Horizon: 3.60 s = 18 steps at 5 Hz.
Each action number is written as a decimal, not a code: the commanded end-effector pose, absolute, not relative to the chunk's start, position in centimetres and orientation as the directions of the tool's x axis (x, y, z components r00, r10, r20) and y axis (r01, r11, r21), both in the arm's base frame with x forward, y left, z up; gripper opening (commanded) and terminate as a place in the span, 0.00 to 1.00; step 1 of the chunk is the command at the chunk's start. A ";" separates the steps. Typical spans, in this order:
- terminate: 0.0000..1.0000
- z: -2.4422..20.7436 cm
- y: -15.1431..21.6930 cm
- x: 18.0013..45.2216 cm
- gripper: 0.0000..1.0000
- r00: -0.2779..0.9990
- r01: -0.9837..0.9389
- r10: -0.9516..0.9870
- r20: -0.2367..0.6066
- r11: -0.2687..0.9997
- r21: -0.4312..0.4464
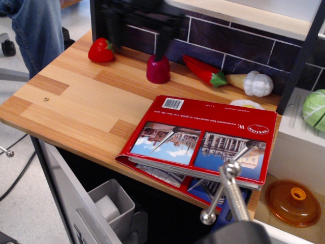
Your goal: Open book
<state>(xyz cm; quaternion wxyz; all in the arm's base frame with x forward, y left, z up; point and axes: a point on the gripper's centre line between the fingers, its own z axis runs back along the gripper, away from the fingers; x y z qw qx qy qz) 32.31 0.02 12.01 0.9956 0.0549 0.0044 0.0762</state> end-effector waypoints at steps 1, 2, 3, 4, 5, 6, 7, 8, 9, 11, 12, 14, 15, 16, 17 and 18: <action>0.00 13.7 -8.6 30.3 1.00 0.985 -0.160 0.147 0.092 0.973 0.168; 0.00 11.8 -12.8 29.5 1.00 0.984 -0.165 0.146 0.098 0.959 0.231; 0.00 9.3 -15.1 29.4 1.00 0.983 -0.169 0.137 0.124 0.938 0.303; 0.00 7.2 -16.4 30.1 1.00 0.980 -0.181 0.141 0.140 0.927 0.328; 0.00 6.2 -17.2 30.6 1.00 0.976 -0.189 0.138 0.168 0.923 0.337; 0.00 4.6 -16.8 30.4 1.00 0.976 -0.178 0.117 0.183 0.912 0.370; 0.00 3.6 -16.6 30.0 1.00 0.979 -0.178 0.126 0.159 0.909 0.376; 0.00 3.2 -17.0 30.0 1.00 0.977 -0.189 0.131 0.167 0.897 0.400; 0.00 4.2 -15.5 29.7 1.00 0.982 -0.168 0.110 0.154 0.878 0.448; 0.00 10.1 -10.7 30.1 1.00 0.992 -0.101 0.047 0.121 0.868 0.486; 0.00 13.8 -8.7 30.2 1.00 0.996 -0.061 0.028 0.084 0.906 0.420; 0.00 17.2 -0.1 28.9 1.00 0.999 -0.045 0.029 0.045 0.913 0.405; 0.00 17.8 4.7 27.3 1.00 1.000 0.010 -0.018 0.016 0.921 0.390; 0.00 17.9 9.7 26.5 1.00 0.999 0.038 -0.044 0.006 0.916 0.400; 0.00 17.4 13.8 26.8 1.00 0.999 0.038 -0.040 -0.005 0.915 0.402; 0.00 16.8 14.5 26.3 1.00 0.998 0.032 -0.047 0.028 0.912 0.408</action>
